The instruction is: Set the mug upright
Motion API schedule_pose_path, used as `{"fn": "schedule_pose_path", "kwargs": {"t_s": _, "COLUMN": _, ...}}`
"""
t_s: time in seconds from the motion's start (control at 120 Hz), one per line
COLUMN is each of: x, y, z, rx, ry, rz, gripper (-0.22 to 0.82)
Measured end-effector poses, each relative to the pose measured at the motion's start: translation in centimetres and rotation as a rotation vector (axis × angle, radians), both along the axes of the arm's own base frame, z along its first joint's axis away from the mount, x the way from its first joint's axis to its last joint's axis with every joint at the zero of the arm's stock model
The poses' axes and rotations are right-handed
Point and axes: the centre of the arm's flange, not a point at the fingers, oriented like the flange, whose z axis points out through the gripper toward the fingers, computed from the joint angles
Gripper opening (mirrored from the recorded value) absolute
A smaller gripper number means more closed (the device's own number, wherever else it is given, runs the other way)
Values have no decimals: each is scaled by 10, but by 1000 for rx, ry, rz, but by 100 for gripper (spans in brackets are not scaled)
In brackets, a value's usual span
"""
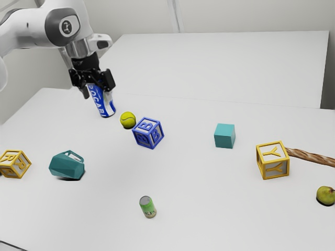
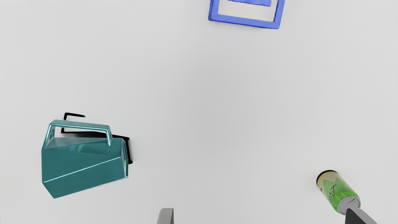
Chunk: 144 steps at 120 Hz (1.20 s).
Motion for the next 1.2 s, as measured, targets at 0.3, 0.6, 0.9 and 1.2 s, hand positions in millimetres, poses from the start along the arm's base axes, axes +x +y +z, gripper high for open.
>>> {"fn": "schedule_pose_path", "kwargs": {"t_s": 0.3, "x": 9, "y": 123, "z": -51, "rx": -179, "ry": -23, "rz": 224, "gripper": 60}}
{"fn": "schedule_pose_path", "kwargs": {"t_s": 0.6, "x": -24, "y": 225, "z": -140, "rx": -411, "ry": 68, "rz": 336, "gripper": 60}}
{"fn": "schedule_pose_path", "kwargs": {"t_s": 0.9, "x": -42, "y": 272, "z": -181, "rx": -482, "ry": 88, "rz": 303, "gripper": 60}}
{"fn": "schedule_pose_path", "kwargs": {"t_s": 1.2, "x": -50, "y": 314, "z": -221, "rx": -504, "ry": 83, "rz": 289, "gripper": 60}}
